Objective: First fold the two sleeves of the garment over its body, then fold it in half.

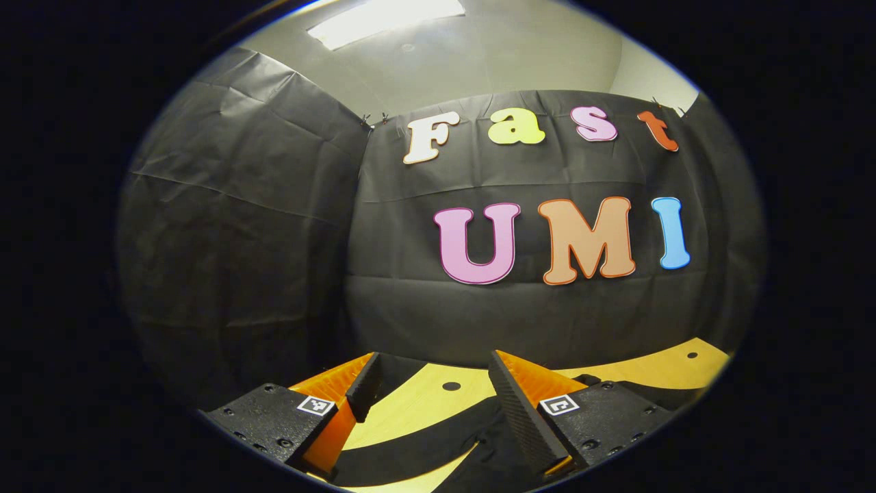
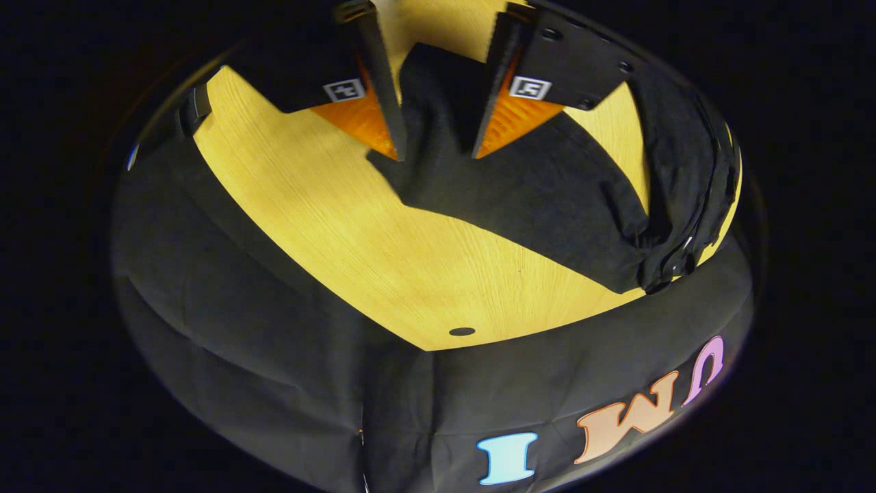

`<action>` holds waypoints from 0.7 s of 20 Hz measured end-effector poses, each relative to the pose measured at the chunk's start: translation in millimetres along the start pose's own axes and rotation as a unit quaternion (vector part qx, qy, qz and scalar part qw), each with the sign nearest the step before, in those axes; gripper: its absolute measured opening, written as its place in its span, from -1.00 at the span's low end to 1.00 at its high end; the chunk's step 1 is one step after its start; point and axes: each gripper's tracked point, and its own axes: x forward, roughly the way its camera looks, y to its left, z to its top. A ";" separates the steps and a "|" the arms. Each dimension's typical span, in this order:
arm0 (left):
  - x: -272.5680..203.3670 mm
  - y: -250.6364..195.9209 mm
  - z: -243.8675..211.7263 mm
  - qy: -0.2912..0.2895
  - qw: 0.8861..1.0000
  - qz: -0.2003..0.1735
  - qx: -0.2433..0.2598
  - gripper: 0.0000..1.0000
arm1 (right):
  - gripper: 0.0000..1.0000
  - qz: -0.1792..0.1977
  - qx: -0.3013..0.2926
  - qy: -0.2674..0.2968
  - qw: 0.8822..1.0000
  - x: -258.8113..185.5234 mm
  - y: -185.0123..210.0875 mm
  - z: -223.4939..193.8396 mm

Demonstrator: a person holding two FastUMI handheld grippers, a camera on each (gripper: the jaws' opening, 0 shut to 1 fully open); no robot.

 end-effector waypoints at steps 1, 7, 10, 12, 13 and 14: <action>0.2 1.1 0.2 0.000 1.000 0.001 0.001 0.84 | 0.08 0.003 -0.002 0.000 1.000 1.8 1.7 2.6; -0.7 7.6 1.4 -0.001 1.000 0.004 0.005 0.83 | -0.68 0.004 -0.018 0.007 1.000 1.9 13.9 1.7; -1.7 14.3 3.6 -0.005 1.000 0.007 0.011 0.83 | -0.80 0.007 -0.030 0.002 1.000 -3.1 15.5 12.2; -2.4 18.9 3.0 -0.004 1.000 0.008 0.013 0.84 | -0.80 0.015 -0.017 -0.018 1.000 -9.7 25.0 41.7; -2.7 21.6 1.2 -0.002 1.000 0.009 0.012 0.84 | -0.80 0.022 -0.008 -0.032 0.999 -10.9 32.9 59.1; -4.0 24.9 -1.8 0.001 1.000 0.010 0.010 0.84 | -0.82 0.024 -0.008 -0.043 0.999 -15.2 39.6 78.0</action>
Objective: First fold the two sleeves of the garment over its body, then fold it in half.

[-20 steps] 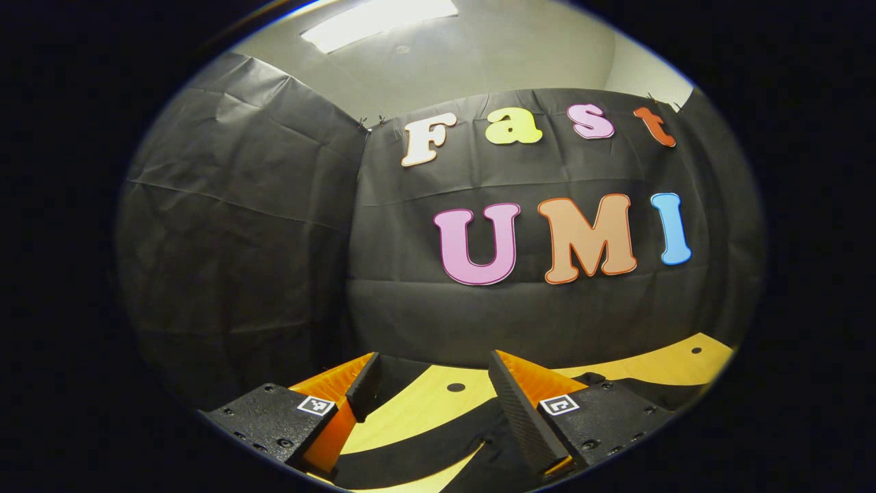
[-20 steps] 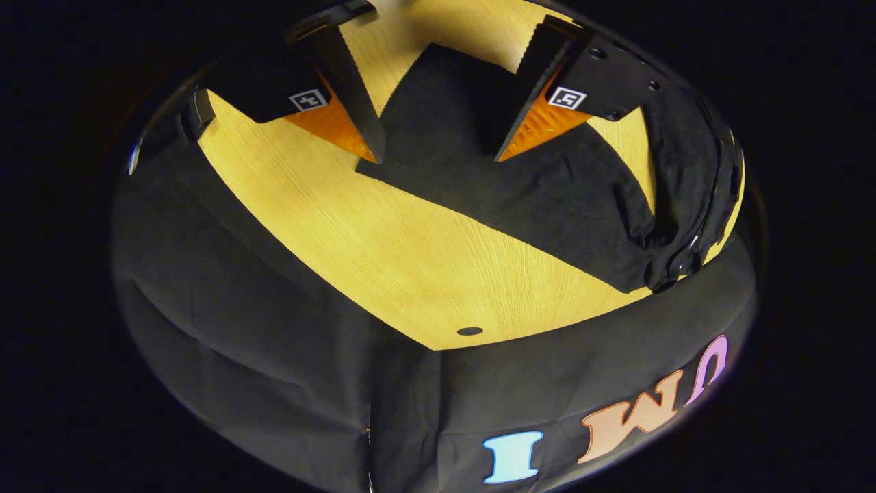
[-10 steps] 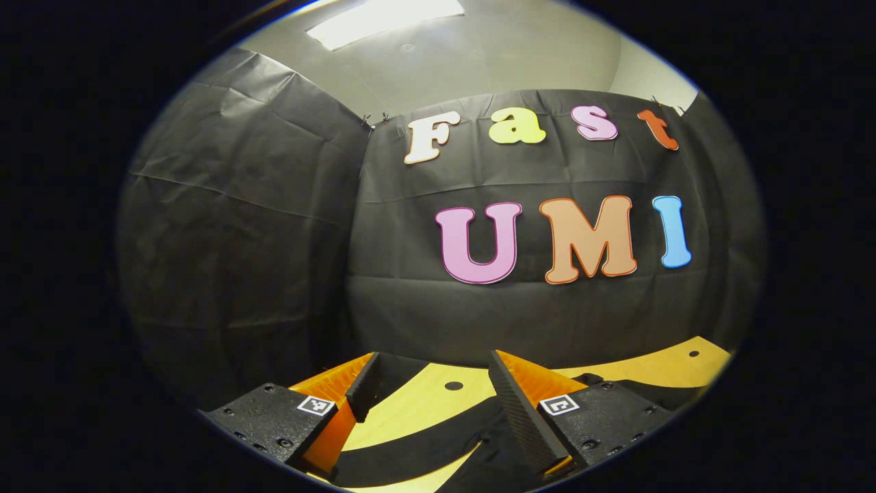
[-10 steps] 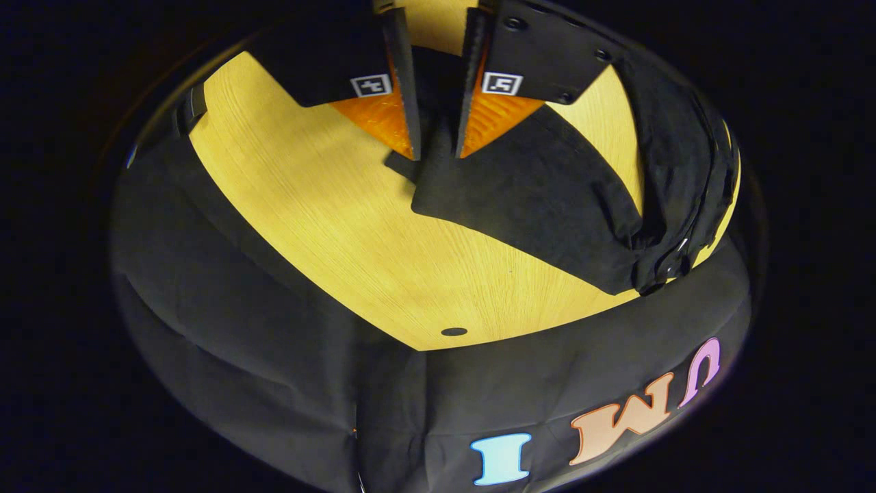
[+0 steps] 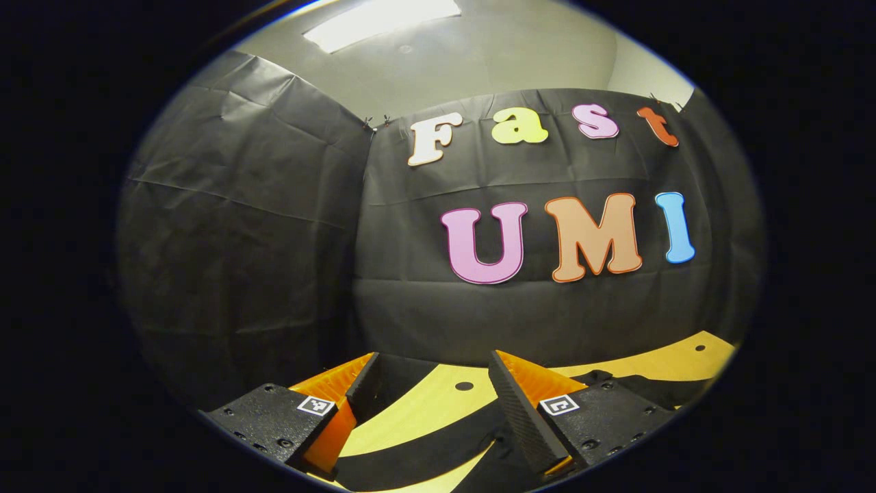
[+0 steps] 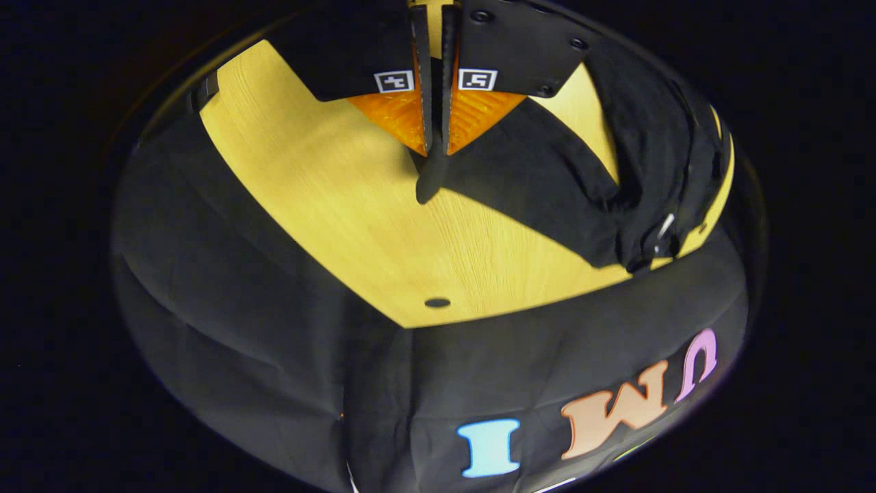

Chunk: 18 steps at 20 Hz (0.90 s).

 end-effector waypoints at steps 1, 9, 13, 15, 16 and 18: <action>0.3 2.6 -2.2 0.004 1.000 0.001 -0.002 0.84 | -0.87 0.001 -0.007 -0.010 1.000 1.3 6.1 13.5; -10.0 45.2 -12.4 0.017 0.999 0.031 -0.007 0.83 | -0.81 0.062 -0.123 -0.088 0.987 14.6 142.1 143.0; -18.9 80.6 -19.0 0.025 0.998 0.063 -0.007 0.83 | -0.82 0.119 -0.163 -0.128 0.971 11.9 248.7 190.7; -25.6 100.2 -23.1 0.032 0.996 0.084 -0.006 0.83 | -0.82 0.156 -0.178 -0.131 0.963 13.1 307.8 195.7; -30.4 110.5 -26.4 0.034 0.995 0.096 -0.006 0.83 | -0.84 0.172 -0.189 -0.130 0.958 10.8 336.2 193.5; -40.3 131.0 -30.5 0.041 0.992 0.119 -0.006 0.83 | -0.82 0.199 -0.216 -0.130 0.947 5.9 390.1 187.8</action>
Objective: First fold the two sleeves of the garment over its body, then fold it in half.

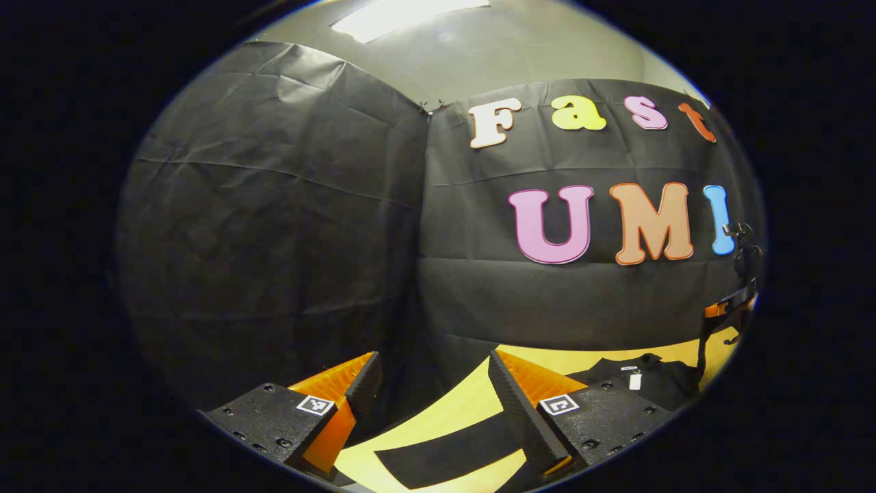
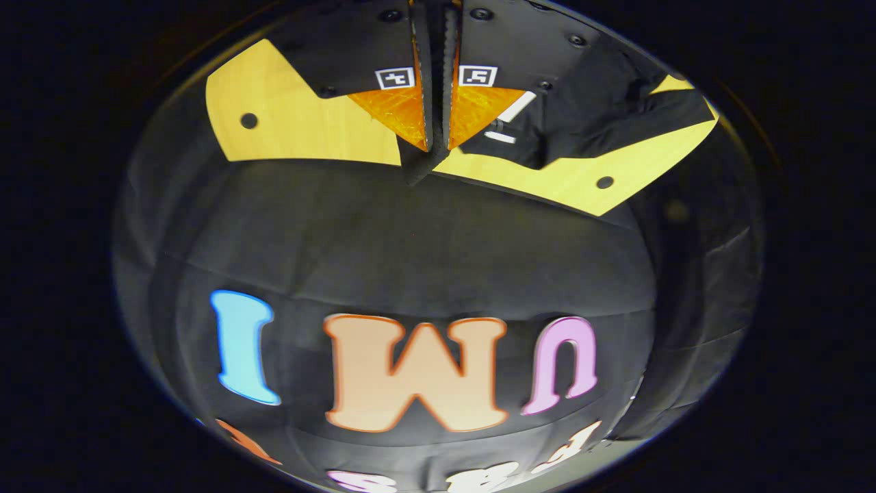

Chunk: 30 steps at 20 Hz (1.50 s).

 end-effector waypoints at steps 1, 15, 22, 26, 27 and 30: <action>-2.3 10.8 -2.2 0.004 1.000 0.012 0.000 0.83 | -0.82 0.016 -0.012 -0.001 1.000 7.9 26.3 6.9; -36.8 92.6 -58.5 0.087 0.992 0.083 0.036 0.84 | -0.36 0.193 -0.067 0.109 0.973 94.1 210.9 -52.6; -13.3 44.1 -149.7 0.179 0.984 0.002 0.013 0.83 | 0.94 0.171 -0.054 0.055 0.982 34.5 166.1 -1.2; 6.6 19.1 -210.6 0.241 0.970 -0.033 0.006 0.84 | 0.95 0.138 -0.042 -0.007 0.989 -21.2 102.8 40.3; 10.6 18.3 -226.3 0.254 0.966 -0.034 0.006 0.84 | 0.95 0.124 -0.043 -0.021 0.991 -35.0 87.7 45.6; 6.9 15.5 -272.0 0.322 0.947 -0.023 0.001 0.86 | 0.94 0.082 -0.031 -0.058 0.995 -82.4 35.2 57.4</action>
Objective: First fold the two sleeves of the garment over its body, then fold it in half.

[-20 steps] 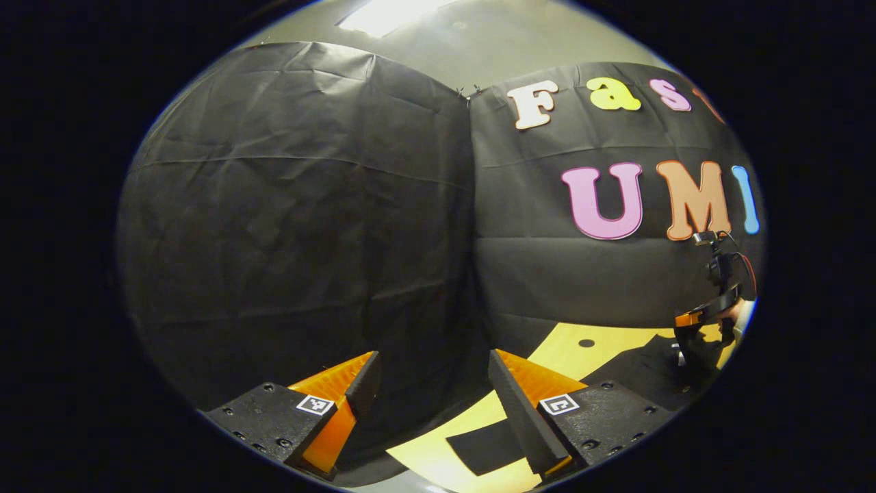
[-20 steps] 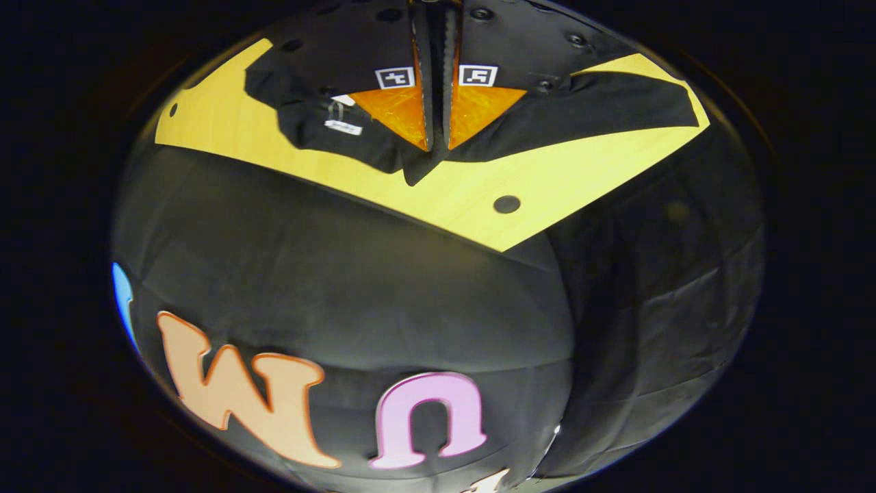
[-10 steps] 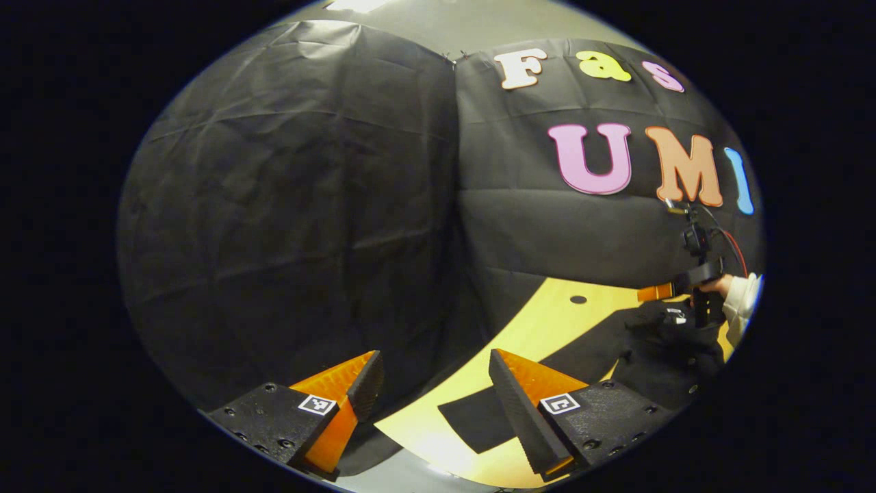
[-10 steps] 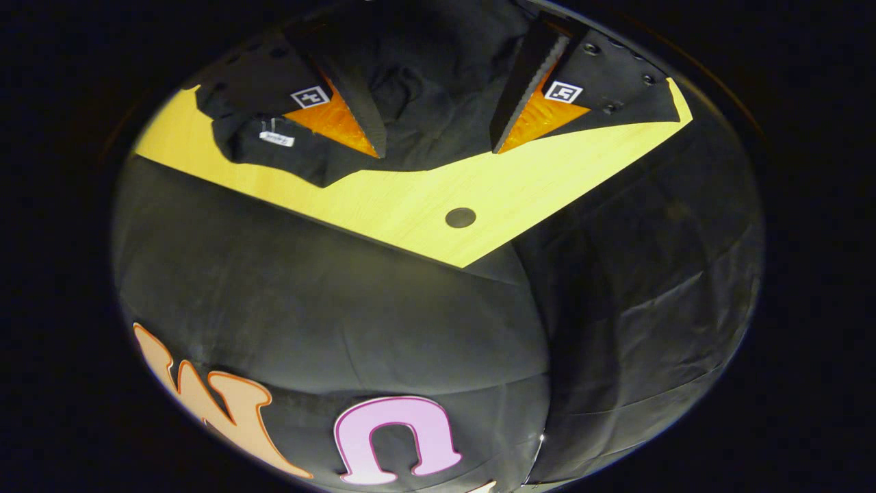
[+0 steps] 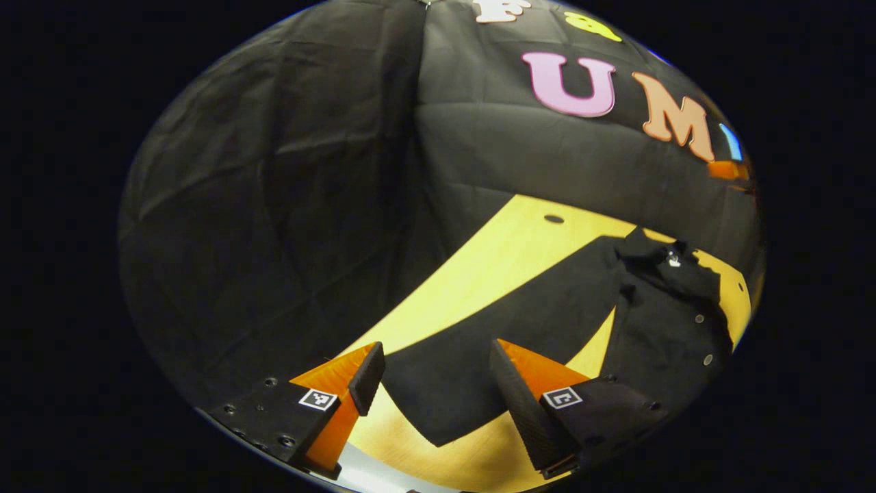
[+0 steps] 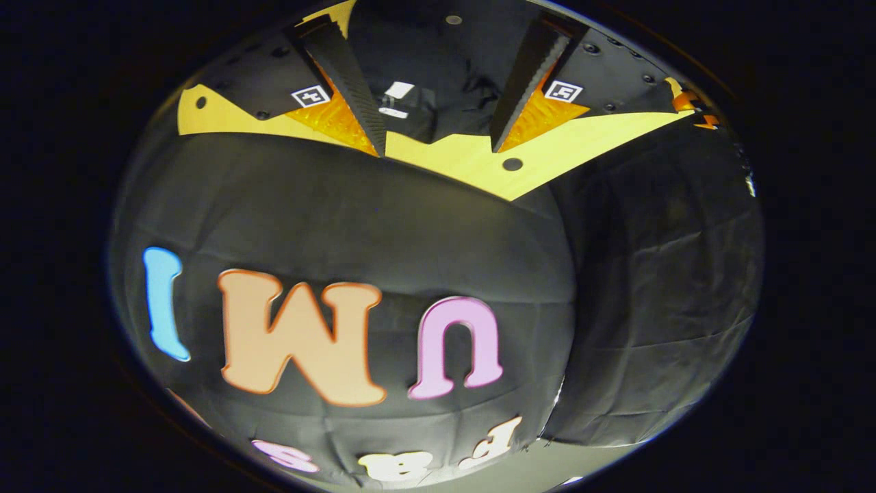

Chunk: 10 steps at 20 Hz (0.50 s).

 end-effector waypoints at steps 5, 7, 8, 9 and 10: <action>24.5 -1.0 -38.8 0.061 0.998 0.011 -0.031 0.88 | 0.92 -0.094 0.033 -0.052 0.994 -94.5 -72.7 -5.6; 23.7 3.8 -45.1 0.070 0.997 0.019 -0.029 0.89 | 0.95 -0.135 0.046 -0.068 0.987 -127.3 -99.7 -11.3; 24.0 3.2 -39.6 0.057 0.998 0.018 -0.021 0.88 | 0.95 -0.153 0.050 -0.073 0.984 -143.1 -112.7 -14.2; 23.9 2.7 -42.0 0.062 0.998 0.017 -0.015 0.88 | 0.95 -0.171 0.051 -0.075 0.981 -155.5 -125.5 -18.3; 22.4 2.9 -42.1 0.055 0.998 0.016 -0.013 0.87 | 0.95 -0.185 0.050 -0.072 0.979 -166.5 -136.5 -24.2</action>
